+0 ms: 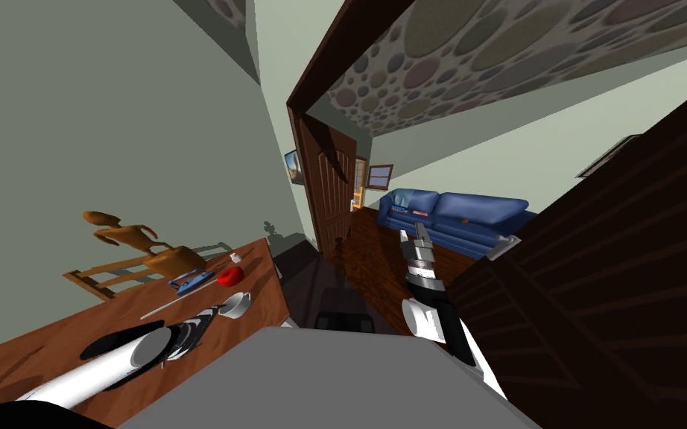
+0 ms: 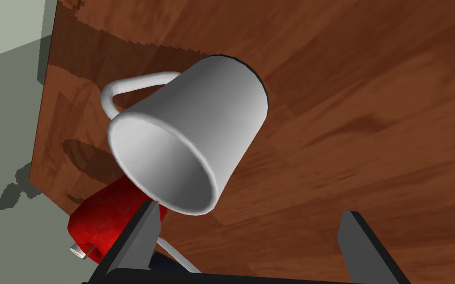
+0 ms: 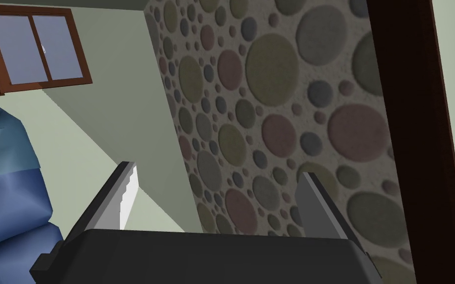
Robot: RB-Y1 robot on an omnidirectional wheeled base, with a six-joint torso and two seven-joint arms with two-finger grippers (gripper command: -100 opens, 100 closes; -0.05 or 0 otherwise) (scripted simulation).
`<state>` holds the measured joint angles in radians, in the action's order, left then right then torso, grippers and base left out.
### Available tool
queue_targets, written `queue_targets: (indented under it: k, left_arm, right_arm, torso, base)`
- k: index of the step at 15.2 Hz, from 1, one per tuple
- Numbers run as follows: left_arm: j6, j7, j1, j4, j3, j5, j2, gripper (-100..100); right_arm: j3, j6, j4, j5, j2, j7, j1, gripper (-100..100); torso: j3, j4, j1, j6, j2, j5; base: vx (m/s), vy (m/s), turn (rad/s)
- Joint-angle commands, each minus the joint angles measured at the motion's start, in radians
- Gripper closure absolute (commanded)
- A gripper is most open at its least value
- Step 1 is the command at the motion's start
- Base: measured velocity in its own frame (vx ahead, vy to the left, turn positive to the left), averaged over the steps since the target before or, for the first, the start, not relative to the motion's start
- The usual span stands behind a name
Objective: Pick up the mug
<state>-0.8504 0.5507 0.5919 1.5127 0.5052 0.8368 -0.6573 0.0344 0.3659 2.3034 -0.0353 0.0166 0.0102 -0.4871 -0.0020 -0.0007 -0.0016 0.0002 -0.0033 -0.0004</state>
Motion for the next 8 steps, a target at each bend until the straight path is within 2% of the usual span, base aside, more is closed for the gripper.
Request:
queue_targets:
  k: [1, 3, 4, 5, 6, 7, 8]
  left_arm:
    - [-0.050, 0.040, 0.001, -0.050, 0.017, 0.033, -0.012, -100]
    - [-0.068, 0.040, 0.001, -0.051, 0.017, 0.033, -0.012, -100]
    - [-0.105, 0.063, 0.006, -0.079, 0.032, 0.057, -0.022, -100]
    - [-0.112, 0.063, 0.006, -0.079, 0.032, 0.057, -0.022, -100]
    - [-0.140, 0.085, 0.011, -0.105, 0.045, 0.080, -0.031, -100]
    - [-0.153, 0.085, 0.011, -0.105, 0.045, 0.080, -0.031, -100]
    - [-0.181, 0.105, 0.016, -0.130, 0.057, 0.101, -0.039, -100]
  right_arm:
    - [0.000, 0.000, 0.000, 0.000, 0.000, 0.000, 0.000, 0]
    - [0.000, 0.000, 0.000, 0.000, 0.000, 0.000, 0.000, 0]
    - [0.000, 0.000, 0.000, 0.000, 0.000, 0.000, 0.000, 0]
    - [0.000, 0.000, 0.000, 0.000, 0.000, 0.000, 0.000, 0]
    - [0.000, 0.000, 0.000, 0.000, 0.000, 0.000, 0.000, 0]
    - [0.000, 0.000, 0.000, 0.000, 0.000, 0.000, 0.000, 0]
    - [0.000, 0.000, 0.000, 0.000, 0.000, 0.000, 0.000, 0]
  torso:
    - [0.000, 0.000, 0.000, 0.000, 0.000, 0.000]
    - [0.000, 0.000, 0.001, 0.000, 0.000, 0.000]
    - [0.000, 0.000, 0.001, 0.000, 0.001, 0.000]
    - [0.001, 0.000, 0.001, 0.000, 0.001, 0.000]
    - [0.001, 0.000, 0.001, 0.000, 0.002, 0.000]
    - [0.001, 0.000, 0.001, 0.000, 0.001, 0.000]
    - [0.001, 0.000, 0.001, 0.000, 0.001, 0.000]
  base:
    - [0.088, 0.017, -0.147]
    - [0.069, 0.019, -0.073]
    - [0.055, 0.015, -0.106]
    - [0.052, 0.019, -0.116]
    - [0.063, 0.020, -0.145]
    - [0.065, 0.020, -0.123]
    - [0.068, 0.023, -0.148]
